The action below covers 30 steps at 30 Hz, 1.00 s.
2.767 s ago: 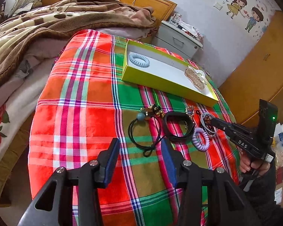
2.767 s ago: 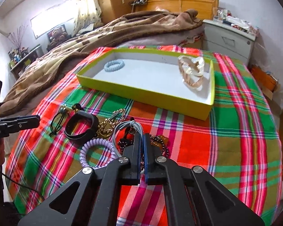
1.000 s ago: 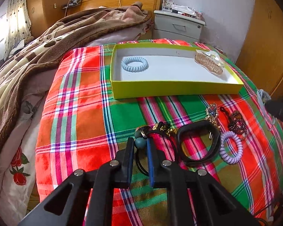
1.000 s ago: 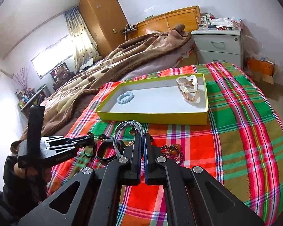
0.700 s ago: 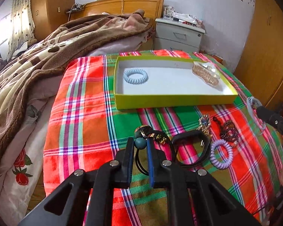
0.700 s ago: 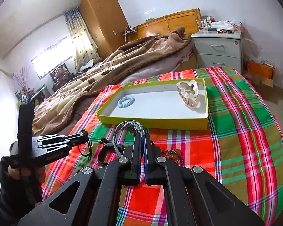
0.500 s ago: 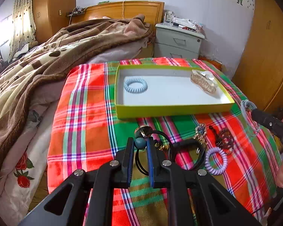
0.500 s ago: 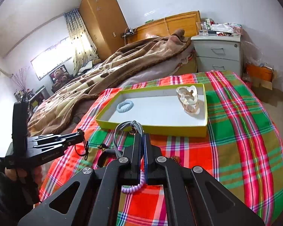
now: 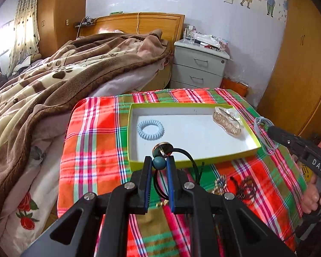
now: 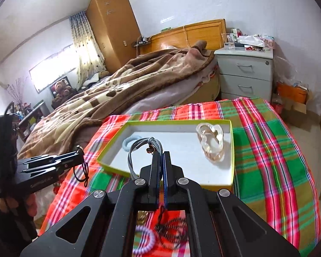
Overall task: Organize jewelry
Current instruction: 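Carry both items into the yellow box and open both tools to release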
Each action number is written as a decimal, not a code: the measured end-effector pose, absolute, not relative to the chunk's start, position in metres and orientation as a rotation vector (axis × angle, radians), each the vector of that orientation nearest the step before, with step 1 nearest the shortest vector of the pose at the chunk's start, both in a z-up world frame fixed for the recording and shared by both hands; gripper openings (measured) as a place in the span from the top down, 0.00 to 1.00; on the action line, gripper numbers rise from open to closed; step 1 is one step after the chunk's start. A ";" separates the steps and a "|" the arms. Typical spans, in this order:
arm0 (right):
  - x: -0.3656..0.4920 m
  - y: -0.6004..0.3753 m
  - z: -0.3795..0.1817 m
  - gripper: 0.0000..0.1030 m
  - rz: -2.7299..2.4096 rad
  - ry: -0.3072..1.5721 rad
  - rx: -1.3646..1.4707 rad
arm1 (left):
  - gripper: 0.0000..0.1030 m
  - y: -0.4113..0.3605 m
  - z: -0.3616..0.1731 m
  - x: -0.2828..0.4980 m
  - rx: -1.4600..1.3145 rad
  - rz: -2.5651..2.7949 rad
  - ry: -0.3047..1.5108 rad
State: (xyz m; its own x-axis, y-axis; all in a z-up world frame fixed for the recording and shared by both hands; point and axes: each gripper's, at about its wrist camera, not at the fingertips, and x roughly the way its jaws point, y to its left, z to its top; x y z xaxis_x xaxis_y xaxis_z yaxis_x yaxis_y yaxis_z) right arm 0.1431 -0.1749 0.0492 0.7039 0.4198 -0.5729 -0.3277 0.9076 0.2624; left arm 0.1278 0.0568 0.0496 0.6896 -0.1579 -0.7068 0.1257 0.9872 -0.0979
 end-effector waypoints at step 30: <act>0.279 -0.139 -0.014 0.98 0.301 0.891 0.074 | 0.87 0.047 -0.006 0.228 -0.061 -0.144 0.938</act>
